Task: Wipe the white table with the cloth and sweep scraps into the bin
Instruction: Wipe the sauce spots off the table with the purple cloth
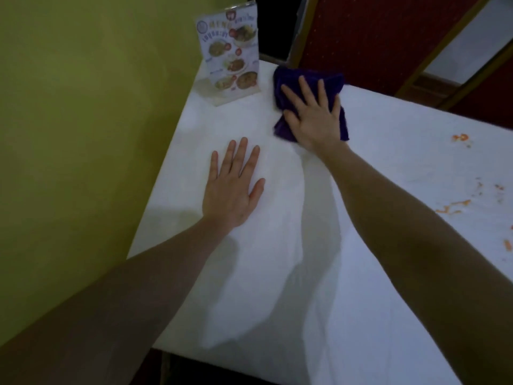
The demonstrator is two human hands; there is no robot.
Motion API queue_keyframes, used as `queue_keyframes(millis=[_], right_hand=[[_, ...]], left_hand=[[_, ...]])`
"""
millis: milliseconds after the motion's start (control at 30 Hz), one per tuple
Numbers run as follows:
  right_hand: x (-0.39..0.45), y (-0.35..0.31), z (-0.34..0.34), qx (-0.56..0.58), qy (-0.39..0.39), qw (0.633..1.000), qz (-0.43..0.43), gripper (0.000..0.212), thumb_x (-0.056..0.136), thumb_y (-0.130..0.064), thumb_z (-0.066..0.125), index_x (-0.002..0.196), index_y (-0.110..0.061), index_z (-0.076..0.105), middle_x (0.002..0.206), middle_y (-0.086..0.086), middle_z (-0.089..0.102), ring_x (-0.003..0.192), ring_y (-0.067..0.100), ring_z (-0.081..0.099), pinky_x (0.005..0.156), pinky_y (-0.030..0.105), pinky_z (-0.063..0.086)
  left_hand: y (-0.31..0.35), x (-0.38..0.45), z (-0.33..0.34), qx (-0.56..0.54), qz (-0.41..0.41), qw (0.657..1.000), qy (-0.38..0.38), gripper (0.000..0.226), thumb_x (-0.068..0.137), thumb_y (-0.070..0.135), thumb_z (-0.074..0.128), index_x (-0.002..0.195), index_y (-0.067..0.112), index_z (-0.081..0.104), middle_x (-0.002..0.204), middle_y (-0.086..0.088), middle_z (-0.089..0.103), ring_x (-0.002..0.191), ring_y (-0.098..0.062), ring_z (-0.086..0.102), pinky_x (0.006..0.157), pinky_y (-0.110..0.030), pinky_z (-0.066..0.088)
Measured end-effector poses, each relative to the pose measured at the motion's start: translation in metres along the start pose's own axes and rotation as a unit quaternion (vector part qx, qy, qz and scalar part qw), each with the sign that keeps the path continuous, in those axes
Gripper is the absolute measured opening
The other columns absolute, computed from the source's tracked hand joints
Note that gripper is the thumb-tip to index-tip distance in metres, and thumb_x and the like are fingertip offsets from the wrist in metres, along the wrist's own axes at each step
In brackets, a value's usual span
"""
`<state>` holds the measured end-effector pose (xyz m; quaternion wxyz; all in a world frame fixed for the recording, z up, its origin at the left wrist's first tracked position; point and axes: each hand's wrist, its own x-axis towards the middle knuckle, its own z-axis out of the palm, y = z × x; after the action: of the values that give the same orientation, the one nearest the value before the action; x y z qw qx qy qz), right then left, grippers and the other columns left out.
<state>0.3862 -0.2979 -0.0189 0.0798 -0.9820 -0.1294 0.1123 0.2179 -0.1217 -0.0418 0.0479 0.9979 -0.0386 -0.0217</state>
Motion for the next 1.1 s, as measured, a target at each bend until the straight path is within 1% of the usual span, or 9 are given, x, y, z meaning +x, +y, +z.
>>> queue_keyframes(millis=[100,233,400,467,600,767,900,1000,1100], right_hand=[[0.01,0.033,-0.009,0.01,0.011,0.997,0.07,0.056,0.1,-0.054,0.025,0.153,-0.045,0.012,0.165,-0.005,0.002,0.151,0.03,-0.004,0.118,0.06,-0.001],[-0.03,0.077,-0.008,0.03,0.05,0.986,0.158,0.057,0.099,-0.054,0.025,0.154,-0.044,0.013,0.165,-0.003,0.004,0.151,0.03,-0.002,0.118,0.058,0.002],[-0.105,0.071,0.01,0.048,0.075,0.97,0.225,0.058,0.098,-0.055,0.023,0.154,-0.042,0.013,0.165,0.0,0.005,0.151,0.03,-0.001,0.118,0.059,0.002],[-0.127,0.045,0.022,0.034,0.071,0.976,0.202,0.059,0.099,-0.054,0.024,0.155,-0.041,0.011,0.165,0.001,0.004,0.151,0.032,-0.002,0.118,0.06,0.001],[-0.14,-0.007,0.037,-0.001,0.049,0.995,0.09,0.059,0.099,-0.054,0.019,0.155,-0.039,0.011,0.165,-0.002,0.005,0.151,0.032,-0.001,0.118,0.057,-0.001],[-0.091,0.0,0.022,-0.01,0.02,1.0,0.021,0.061,0.097,-0.055,0.02,0.155,-0.04,0.013,0.165,-0.003,0.008,0.151,0.029,0.002,0.119,0.055,0.004],[-0.081,0.067,0.007,0.021,0.038,0.992,0.118,0.059,0.098,-0.053,0.029,0.154,-0.042,0.016,0.165,-0.003,0.01,0.151,0.028,0.003,0.118,0.053,0.005],[-0.13,0.129,0.002,0.034,0.057,0.97,0.233,0.061,0.096,-0.056,0.025,0.154,-0.042,0.015,0.165,-0.001,0.008,0.151,0.028,0.002,0.119,0.055,0.006],[-0.196,0.144,0.01,0.047,0.066,0.952,0.295,0.063,0.094,-0.056,0.021,0.155,-0.039,0.013,0.165,0.001,0.006,0.151,0.028,0.0,0.119,0.056,0.004]], left_hand=[[0.0,0.0,0.001,-0.002,0.003,1.0,-0.002,0.066,0.101,0.052,0.017,0.159,0.022,0.008,0.167,-0.005,0.003,0.154,-0.025,0.003,0.123,-0.051,0.008],[0.0,0.0,0.001,-0.011,0.004,1.0,0.0,0.066,0.101,0.052,0.019,0.159,0.022,0.011,0.167,-0.005,0.004,0.154,-0.025,0.003,0.122,-0.052,0.008],[-0.001,-0.001,-0.001,-0.009,0.007,1.0,0.008,0.065,0.101,0.051,0.021,0.158,0.021,0.013,0.166,-0.006,0.006,0.153,-0.026,0.005,0.122,-0.053,0.01],[-0.002,0.0,-0.002,-0.006,0.008,1.0,0.006,0.065,0.101,0.051,0.021,0.158,0.021,0.013,0.166,-0.006,0.007,0.153,-0.027,0.006,0.122,-0.053,0.011],[0.0,-0.001,-0.003,-0.006,0.007,1.0,0.003,0.065,0.101,0.05,0.022,0.158,0.02,0.011,0.166,-0.007,0.007,0.153,-0.027,0.005,0.122,-0.053,0.011],[-0.001,-0.001,-0.003,-0.008,0.01,1.0,-0.002,0.066,0.101,0.051,0.018,0.159,0.021,0.01,0.166,-0.006,0.005,0.153,-0.026,0.004,0.122,-0.052,0.009],[-0.002,-0.001,-0.001,-0.012,0.009,1.0,-0.004,0.066,0.1,0.05,0.02,0.158,0.021,0.011,0.166,-0.005,0.006,0.153,-0.026,0.005,0.122,-0.052,0.009],[-0.002,0.0,-0.001,-0.007,0.009,1.0,-0.007,0.066,0.1,0.051,0.017,0.158,0.021,0.01,0.166,-0.006,0.005,0.153,-0.026,0.005,0.122,-0.053,0.009],[-0.002,0.0,-0.001,0.001,0.009,1.0,-0.006,0.066,0.1,0.05,0.016,0.158,0.02,0.01,0.166,-0.008,0.006,0.153,-0.027,0.006,0.122,-0.054,0.01]])
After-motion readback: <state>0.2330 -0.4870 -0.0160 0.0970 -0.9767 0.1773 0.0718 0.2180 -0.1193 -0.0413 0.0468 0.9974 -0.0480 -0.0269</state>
